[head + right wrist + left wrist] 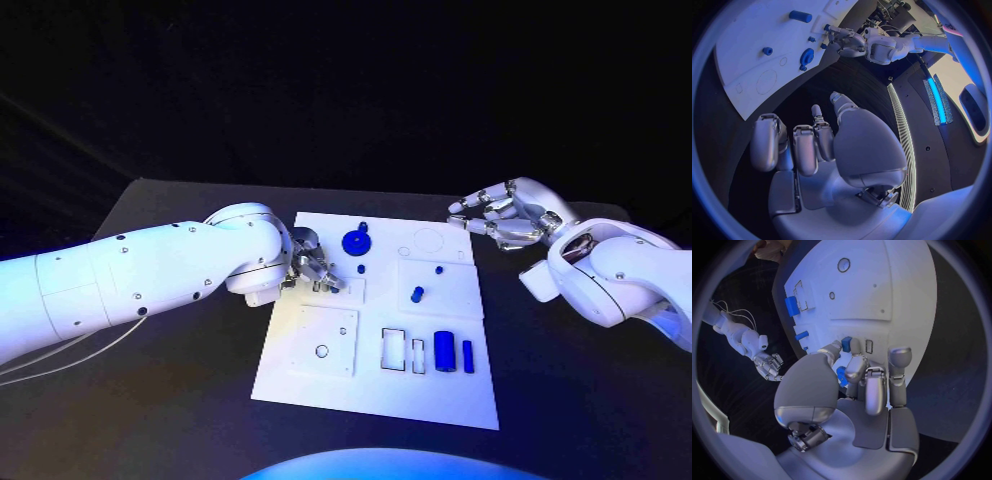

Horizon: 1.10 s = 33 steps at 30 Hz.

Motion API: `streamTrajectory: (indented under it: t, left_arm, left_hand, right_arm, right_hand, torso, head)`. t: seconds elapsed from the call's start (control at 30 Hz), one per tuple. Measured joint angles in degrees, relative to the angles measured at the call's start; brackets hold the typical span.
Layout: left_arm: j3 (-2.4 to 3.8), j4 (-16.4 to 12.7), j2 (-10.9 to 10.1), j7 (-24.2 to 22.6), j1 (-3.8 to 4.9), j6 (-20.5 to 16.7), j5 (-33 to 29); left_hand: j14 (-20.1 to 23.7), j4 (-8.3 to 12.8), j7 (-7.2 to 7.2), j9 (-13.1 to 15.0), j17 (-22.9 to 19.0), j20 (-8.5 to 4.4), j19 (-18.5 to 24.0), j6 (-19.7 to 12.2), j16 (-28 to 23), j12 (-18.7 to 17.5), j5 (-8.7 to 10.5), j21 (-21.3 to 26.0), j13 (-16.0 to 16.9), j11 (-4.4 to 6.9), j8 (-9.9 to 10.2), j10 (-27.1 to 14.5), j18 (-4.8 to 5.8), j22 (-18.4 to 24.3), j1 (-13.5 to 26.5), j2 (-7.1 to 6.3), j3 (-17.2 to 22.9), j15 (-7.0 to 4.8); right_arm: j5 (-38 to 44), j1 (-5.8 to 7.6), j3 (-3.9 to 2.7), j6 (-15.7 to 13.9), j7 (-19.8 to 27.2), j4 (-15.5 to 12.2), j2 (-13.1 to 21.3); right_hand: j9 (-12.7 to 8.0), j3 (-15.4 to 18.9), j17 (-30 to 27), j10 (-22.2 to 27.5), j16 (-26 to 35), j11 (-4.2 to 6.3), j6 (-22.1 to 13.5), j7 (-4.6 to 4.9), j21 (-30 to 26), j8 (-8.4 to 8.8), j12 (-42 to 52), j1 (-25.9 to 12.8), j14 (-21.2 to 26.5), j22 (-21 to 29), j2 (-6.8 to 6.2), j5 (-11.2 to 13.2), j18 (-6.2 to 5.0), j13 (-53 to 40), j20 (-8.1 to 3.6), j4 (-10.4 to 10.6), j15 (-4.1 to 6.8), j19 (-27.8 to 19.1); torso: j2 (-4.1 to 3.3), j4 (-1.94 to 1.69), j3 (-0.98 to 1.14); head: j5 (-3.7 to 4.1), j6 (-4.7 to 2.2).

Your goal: Assemble the parts on the task board

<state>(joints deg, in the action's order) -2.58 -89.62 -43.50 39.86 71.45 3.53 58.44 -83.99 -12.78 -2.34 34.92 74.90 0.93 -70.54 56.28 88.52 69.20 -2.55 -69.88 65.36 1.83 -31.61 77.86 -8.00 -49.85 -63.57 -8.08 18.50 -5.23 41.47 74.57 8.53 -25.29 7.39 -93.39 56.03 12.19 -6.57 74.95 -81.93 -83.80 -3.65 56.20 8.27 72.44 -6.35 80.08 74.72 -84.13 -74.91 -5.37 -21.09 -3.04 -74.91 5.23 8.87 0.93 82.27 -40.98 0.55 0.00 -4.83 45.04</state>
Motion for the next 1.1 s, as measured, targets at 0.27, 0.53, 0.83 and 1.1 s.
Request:
streamTrajectory:
  t: [0.27, 0.53, 0.83, 1.1]
  left_arm:
    - [0.51, -0.7, -0.9, -0.3, 0.64, -1.0, -1.3]
    - [1.08, 0.6, -2.1, -2.2, 2.52, -1.4, -8.5]
    - [1.19, 3.7, -2.4, -6.3, 3.91, 0.8, -15.9]
    - [1.19, 6.6, -1.2, -9.8, 4.40, 3.6, -16.4]
  left_hand:
    - [0.0, -1.4, -1.24, -0.8, 0.0, 0.61, 5.5, -2.9, -4.3, -7.4, 0.00, 5.9, -7.8, -1.10, 0.9, -5.9, -0.64, 9.0, -2.0, -0.22, -3.8, 1.07]
    - [11.1, -3.1, -4.80, -5.3, -32.1, 3.63, 12.7, -8.6, -37.2, -26.3, 0.00, 22.6, -25.3, -4.74, 5.7, -19.8, -1.81, 23.9, -8.4, 1.24, -8.6, 4.25]
    - [11.0, -2.3, -7.76, -9.2, -40.7, 6.73, 8.7, -11.9, -52.3, -33.9, -0.24, 39.1, -33.0, -7.58, 8.4, -25.8, -1.81, 35.5, -15.9, 4.81, -9.4, 6.84]
    - [0.6, -3.3, -4.96, -8.0, -7.8, 3.06, -8.0, -8.6, -17.6, -26.3, -0.24, 18.6, -31.4, -4.82, 3.2, -20.1, -0.52, 16.3, -15.5, 7.16, -11.2, 4.13]
  right_arm:
    - [0.0, -0.03, 0.00, 0.0, 0.0, 0.3, 0.0]
    - [0.0, -0.04, 0.01, 0.0, 0.1, 1.0, 0.0]
    - [-0.1, -0.05, 0.01, 0.0, 0.1, 1.7, -0.2]
    - [-0.1, -0.06, 0.02, 0.0, 0.1, 2.0, -0.2]
  right_hand:
    - [0.0, 0.0, 0.0, 0.0, 0.0, 0.00, 0.0, 0.00, 0.0, 0.00, 0.0, 0.0, 0.0, 0.0, 0.00, 0.0, 0.00, 0.0, 0.00, 0.0, 0.00, 0.0]
    - [0.0, 0.1, 0.0, 0.0, 0.0, 0.00, -0.1, 0.12, 0.0, 0.00, 0.0, 0.0, 0.0, 0.0, 0.00, 0.0, 0.00, 0.0, 0.00, 0.1, 0.00, 0.0]
    - [0.0, 0.2, 0.0, 0.0, 0.0, 0.00, -0.2, 0.18, 0.0, 0.00, 0.0, 0.0, 0.0, 0.0, 0.00, 0.0, 0.00, 0.0, 0.00, 0.2, 0.00, 0.0]
    - [0.0, 0.2, 0.0, 0.0, 0.0, 0.00, -0.2, 0.18, 0.0, 0.00, 0.0, 0.0, 0.0, 0.0, 0.00, 0.0, 0.00, 0.0, 0.00, 0.2, 0.00, 0.0]
  torso:
    - [0.03, -0.01, 0.00]
    - [0.07, 0.01, 0.00]
    - [0.02, -0.01, -0.01]
    - [0.01, -0.01, -0.01]
  head:
    - [0.00, -0.24]
    - [-0.04, -0.69]
    - [-0.08, -0.97]
    - [-0.04, -1.10]
